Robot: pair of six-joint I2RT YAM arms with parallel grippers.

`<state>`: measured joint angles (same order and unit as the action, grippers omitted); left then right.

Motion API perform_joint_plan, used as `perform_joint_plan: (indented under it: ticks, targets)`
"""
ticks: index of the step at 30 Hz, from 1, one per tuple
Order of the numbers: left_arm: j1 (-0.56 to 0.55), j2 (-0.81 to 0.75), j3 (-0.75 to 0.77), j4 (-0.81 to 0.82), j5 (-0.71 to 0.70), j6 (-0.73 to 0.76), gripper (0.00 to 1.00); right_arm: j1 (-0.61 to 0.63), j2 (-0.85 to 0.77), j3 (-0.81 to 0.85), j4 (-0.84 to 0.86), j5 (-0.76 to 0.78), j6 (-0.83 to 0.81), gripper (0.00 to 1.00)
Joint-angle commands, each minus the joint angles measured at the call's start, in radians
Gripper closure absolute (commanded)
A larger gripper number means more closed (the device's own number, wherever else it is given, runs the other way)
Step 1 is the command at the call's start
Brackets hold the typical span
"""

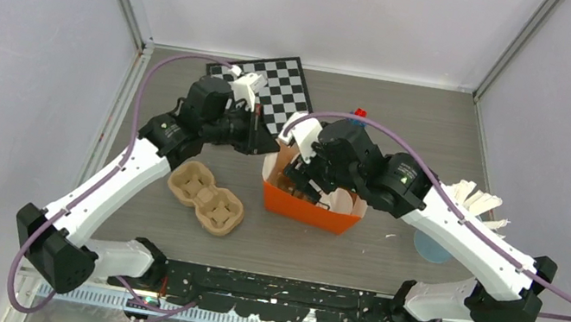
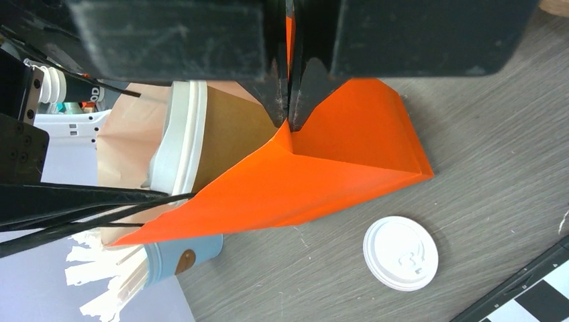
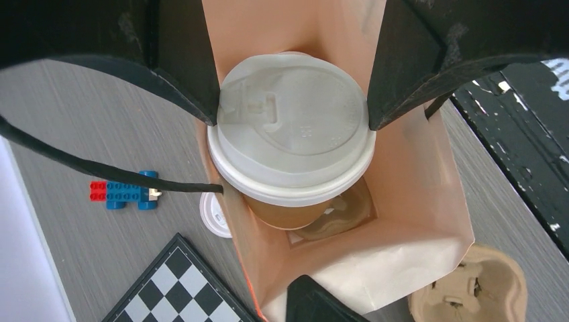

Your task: Pack the takeout coffee

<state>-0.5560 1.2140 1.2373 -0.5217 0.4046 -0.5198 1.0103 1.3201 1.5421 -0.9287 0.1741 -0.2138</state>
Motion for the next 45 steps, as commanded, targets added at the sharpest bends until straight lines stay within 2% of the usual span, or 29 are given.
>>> perform_joint_plan:
  ticks: [1,4,8,15,18,25,32,38,45]
  targets:
    - [-0.002,-0.082,-0.079,0.183,0.016,-0.013,1.00,0.039,-0.028,-0.036,0.063,0.045,-0.085,0.25]
    - [-0.002,-0.115,-0.135,0.243,0.006,-0.015,1.00,0.062,-0.036,-0.079,0.074,0.038,-0.105,0.26]
    - [-0.002,-0.122,-0.142,0.230,0.023,-0.010,1.00,0.084,-0.071,-0.164,0.141,0.045,-0.131,0.26]
    - [-0.001,-0.166,-0.184,0.248,0.076,0.031,0.92,0.086,-0.118,-0.281,0.253,-0.010,-0.220,0.26]
    - [-0.001,-0.185,-0.179,0.206,0.069,0.041,0.86,0.086,-0.131,-0.321,0.280,-0.023,-0.260,0.26]
    - [-0.001,-0.224,-0.151,0.044,0.057,0.035,0.64,0.088,-0.140,-0.336,0.265,-0.026,-0.287,0.26]
    - [-0.001,-0.289,-0.159,-0.105,0.067,-0.003,0.53,0.124,-0.179,-0.393,0.259,0.006,-0.286,0.27]
    - [-0.001,-0.295,-0.165,-0.145,0.109,-0.041,0.51,0.160,-0.193,-0.421,0.266,0.053,-0.288,0.27]
    - [0.000,-0.271,-0.158,-0.090,0.121,-0.046,0.51,0.173,-0.188,-0.439,0.278,0.076,-0.310,0.27]
